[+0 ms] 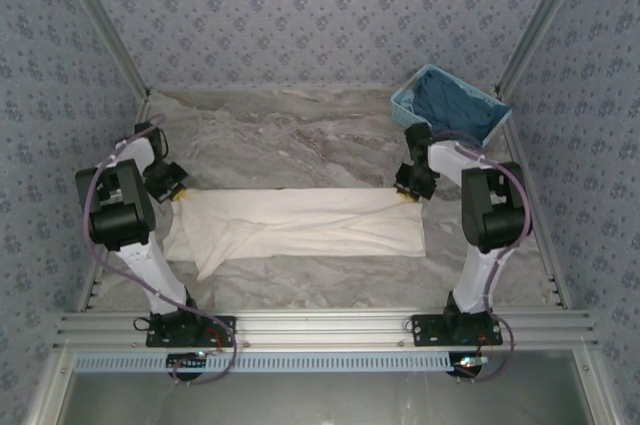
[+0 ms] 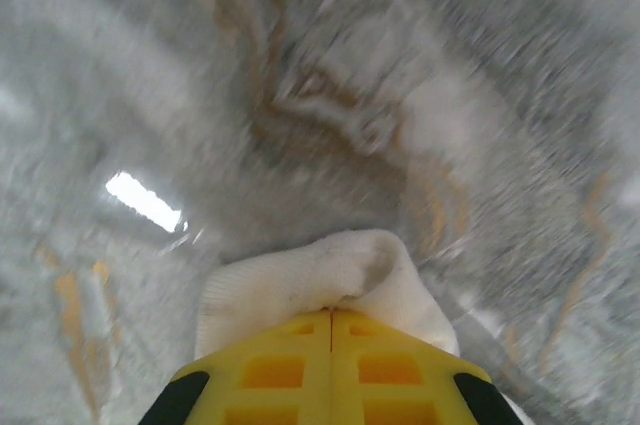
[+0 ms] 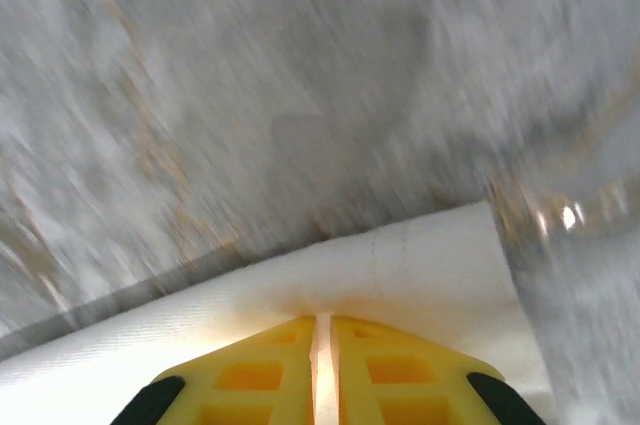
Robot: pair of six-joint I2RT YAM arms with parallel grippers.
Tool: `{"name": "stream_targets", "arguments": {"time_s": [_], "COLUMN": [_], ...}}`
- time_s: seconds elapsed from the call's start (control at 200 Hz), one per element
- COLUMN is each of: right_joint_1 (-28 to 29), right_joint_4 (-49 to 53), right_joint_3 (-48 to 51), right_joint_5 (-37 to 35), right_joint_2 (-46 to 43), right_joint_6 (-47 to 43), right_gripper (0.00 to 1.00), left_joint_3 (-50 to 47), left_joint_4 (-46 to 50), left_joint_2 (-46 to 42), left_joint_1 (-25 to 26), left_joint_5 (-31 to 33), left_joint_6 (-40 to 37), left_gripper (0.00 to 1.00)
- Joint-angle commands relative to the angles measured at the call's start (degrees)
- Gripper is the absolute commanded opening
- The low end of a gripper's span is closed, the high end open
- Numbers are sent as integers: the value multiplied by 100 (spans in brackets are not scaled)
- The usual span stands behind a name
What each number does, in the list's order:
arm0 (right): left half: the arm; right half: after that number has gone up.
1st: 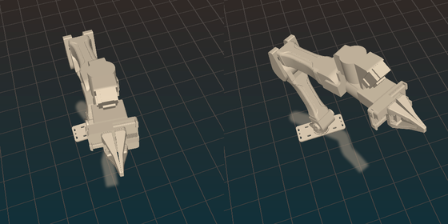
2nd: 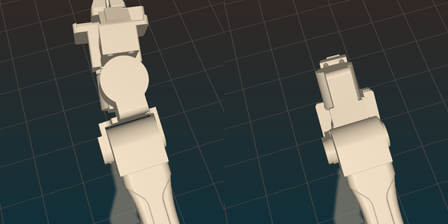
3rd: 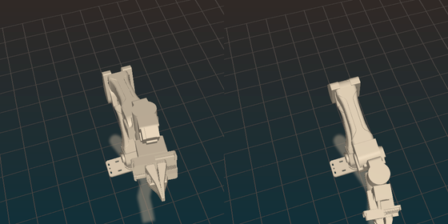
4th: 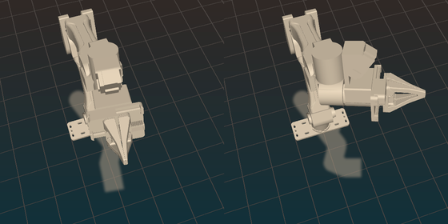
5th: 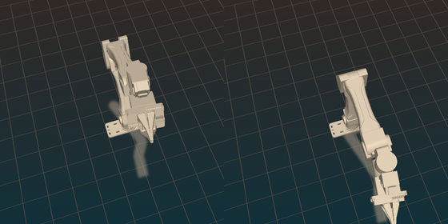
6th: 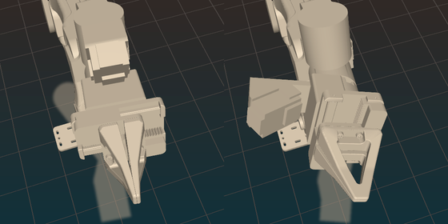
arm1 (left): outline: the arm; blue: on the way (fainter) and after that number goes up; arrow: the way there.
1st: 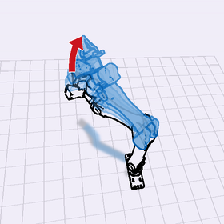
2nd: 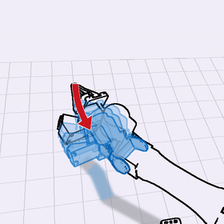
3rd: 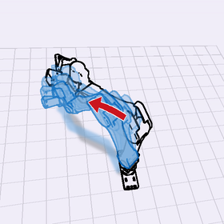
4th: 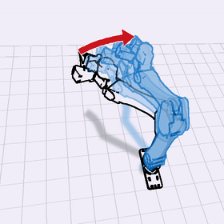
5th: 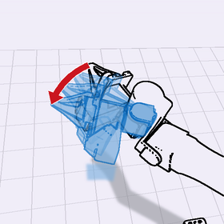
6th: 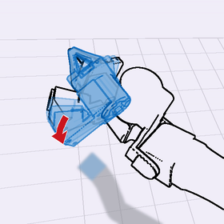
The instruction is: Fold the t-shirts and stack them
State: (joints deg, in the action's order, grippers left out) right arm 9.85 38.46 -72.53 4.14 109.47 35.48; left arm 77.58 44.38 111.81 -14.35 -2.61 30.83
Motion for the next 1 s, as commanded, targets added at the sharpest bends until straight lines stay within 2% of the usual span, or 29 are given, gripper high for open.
{"name": "stream_targets", "arguments": {"time_s": [0.0, 0.09, 0.215, 0.28, 0.445, 0.565, 0.665, 0.994], "right_joint_1": [-134, -138, -125, -124, -96, -91, -83, -88], "right_joint_4": [475, 559, 490, 495, 243, -83, -326, -449], "right_joint_3": [-779, -982, -633, -313, 793, 1406, 1584, 1653], "right_joint_5": [-242, -484, -692, -585, -33, 381, 484, 863], "right_joint_2": [355, 107, -581, -895, -1642, -1894, -1891, -1551], "right_joint_6": [-596, -650, -271, 7, 1510, 2738, 3532, 4606], "right_gripper": [15, 19, 27, 28, 23, 22, 25, 30], "left_joint_3": [588, 753, 623, 374, -297, -695, -927, -1223], "left_joint_4": [211, 331, 587, 642, 608, 288, 119, -114], "left_joint_2": [200, -134, -864, -1280, -2043, -2198, -2155, -2129], "left_joint_1": [6, 122, 430, 611, 1274, 1717, 2061, 2619], "left_joint_5": [141, 488, 984, 905, 428, -143, -205, -48], "left_joint_6": [-130, -139, -42, 105, 476, 593, 659, 855], "left_gripper": [0, 0, 25, 30, 28, 24, 20, 17]}}
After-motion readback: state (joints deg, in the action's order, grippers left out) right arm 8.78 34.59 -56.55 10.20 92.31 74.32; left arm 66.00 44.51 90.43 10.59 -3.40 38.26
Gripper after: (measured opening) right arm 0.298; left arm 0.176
